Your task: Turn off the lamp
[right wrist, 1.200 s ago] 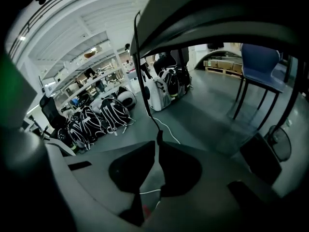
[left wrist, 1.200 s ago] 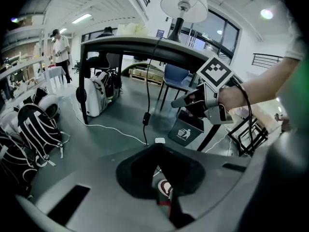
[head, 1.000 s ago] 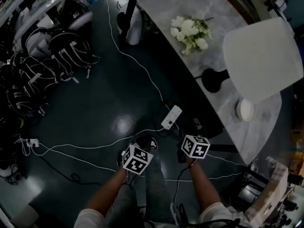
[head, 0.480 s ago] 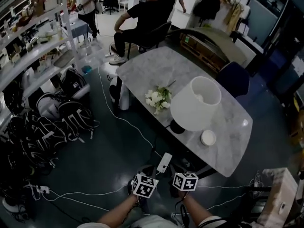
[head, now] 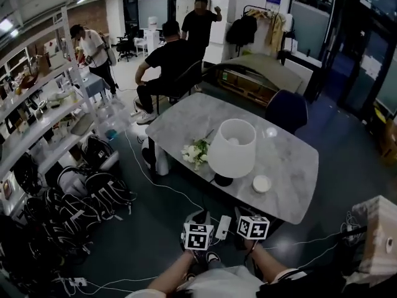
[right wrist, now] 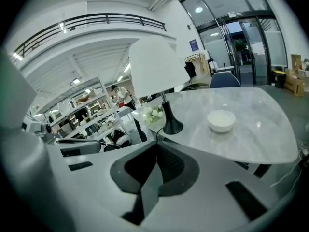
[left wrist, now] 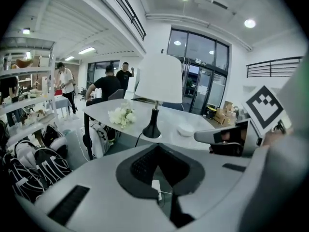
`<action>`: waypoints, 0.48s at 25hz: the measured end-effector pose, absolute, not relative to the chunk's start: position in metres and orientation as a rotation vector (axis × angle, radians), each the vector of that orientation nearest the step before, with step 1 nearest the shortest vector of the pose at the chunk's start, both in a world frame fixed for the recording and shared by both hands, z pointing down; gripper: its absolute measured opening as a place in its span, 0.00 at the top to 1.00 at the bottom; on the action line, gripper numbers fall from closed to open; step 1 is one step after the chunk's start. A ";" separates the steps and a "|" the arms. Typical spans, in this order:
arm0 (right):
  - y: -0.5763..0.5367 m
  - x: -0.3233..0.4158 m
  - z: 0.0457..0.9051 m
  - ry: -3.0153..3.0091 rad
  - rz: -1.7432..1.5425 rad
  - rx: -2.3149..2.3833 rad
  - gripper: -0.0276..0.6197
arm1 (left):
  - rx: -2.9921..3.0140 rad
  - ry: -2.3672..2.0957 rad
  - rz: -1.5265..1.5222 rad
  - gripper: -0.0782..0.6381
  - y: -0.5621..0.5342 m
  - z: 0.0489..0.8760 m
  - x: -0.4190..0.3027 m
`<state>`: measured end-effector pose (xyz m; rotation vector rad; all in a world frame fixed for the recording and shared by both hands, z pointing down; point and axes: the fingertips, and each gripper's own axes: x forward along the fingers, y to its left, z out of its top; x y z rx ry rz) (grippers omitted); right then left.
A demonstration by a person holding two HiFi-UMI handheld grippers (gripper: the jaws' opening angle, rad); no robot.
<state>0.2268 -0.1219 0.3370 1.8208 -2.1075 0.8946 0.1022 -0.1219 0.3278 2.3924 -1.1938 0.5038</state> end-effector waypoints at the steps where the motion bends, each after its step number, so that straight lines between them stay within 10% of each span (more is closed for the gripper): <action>1: -0.124 0.231 0.331 -2.105 0.882 1.840 0.95 | 2.406 -1.198 0.500 0.88 -0.126 0.319 0.104; 12: -0.134 0.250 0.309 -2.107 0.829 1.908 0.95 | 2.440 -1.211 0.446 0.88 -0.151 0.288 0.125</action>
